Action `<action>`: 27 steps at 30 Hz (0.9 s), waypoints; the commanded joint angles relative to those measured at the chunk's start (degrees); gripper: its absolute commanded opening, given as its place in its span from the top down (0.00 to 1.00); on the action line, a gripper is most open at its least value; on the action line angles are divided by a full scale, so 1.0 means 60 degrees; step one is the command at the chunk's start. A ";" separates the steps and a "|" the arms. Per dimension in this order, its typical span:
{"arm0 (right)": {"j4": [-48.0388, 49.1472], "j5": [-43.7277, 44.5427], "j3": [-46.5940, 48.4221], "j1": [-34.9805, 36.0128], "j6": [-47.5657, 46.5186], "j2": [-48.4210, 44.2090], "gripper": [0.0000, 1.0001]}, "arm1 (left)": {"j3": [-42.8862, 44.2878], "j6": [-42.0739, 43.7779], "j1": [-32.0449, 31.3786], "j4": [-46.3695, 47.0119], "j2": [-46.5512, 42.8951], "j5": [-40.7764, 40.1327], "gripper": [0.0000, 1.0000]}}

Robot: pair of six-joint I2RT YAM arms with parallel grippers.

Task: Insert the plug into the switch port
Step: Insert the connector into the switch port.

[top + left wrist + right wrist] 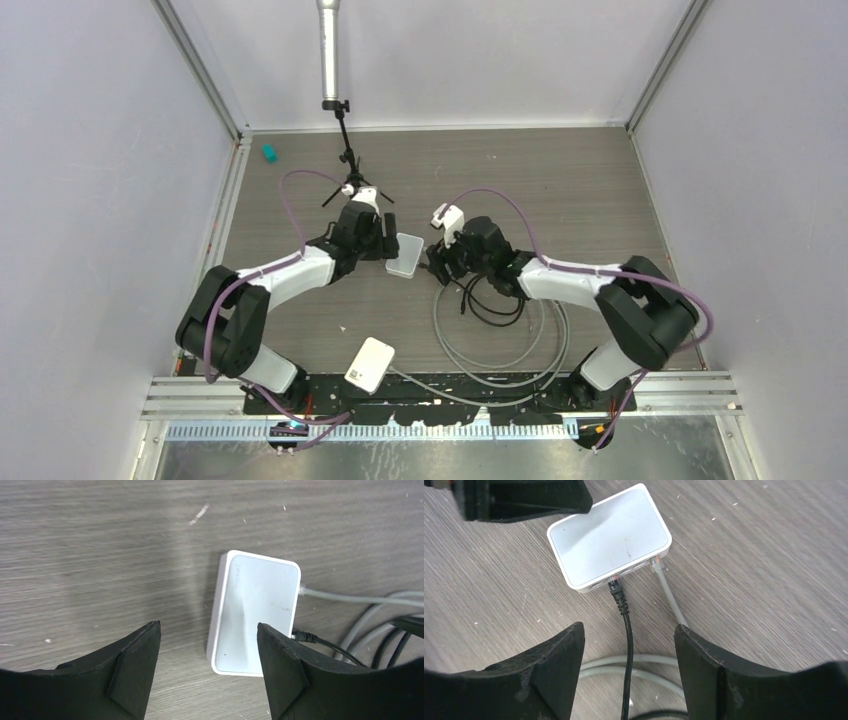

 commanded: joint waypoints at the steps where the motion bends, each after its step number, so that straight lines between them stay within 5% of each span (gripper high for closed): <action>1: -0.1484 0.0829 0.0101 -0.0046 0.0795 -0.1491 0.29 | -0.0569 0.0157 0.0122 0.1105 -0.0629 -0.0743 0.27; 4: -0.2363 0.1498 0.0095 -0.0040 0.1511 -0.2300 0.27 | -0.1051 0.0156 0.0115 0.1607 -0.0853 -0.0991 0.26; 9: -0.5532 0.4579 0.1205 -0.0063 0.4235 -0.2819 0.25 | -0.1365 0.0119 0.0122 0.2032 -0.1275 -0.1131 0.26; 13: -0.7870 0.6043 0.2308 -0.0152 0.5279 -0.2428 0.13 | -0.1506 0.0165 0.0115 0.2121 -0.1431 -0.1344 0.26; 19: -0.7994 0.4957 0.2273 -0.0188 0.5796 -0.2235 0.05 | -0.1526 0.0276 0.0124 0.2173 -0.1469 -0.1421 0.26; 27: -0.8239 0.4350 0.1893 0.0415 0.6335 -0.3165 0.24 | -0.1511 0.0235 0.0115 0.2214 -0.1401 -0.1297 0.27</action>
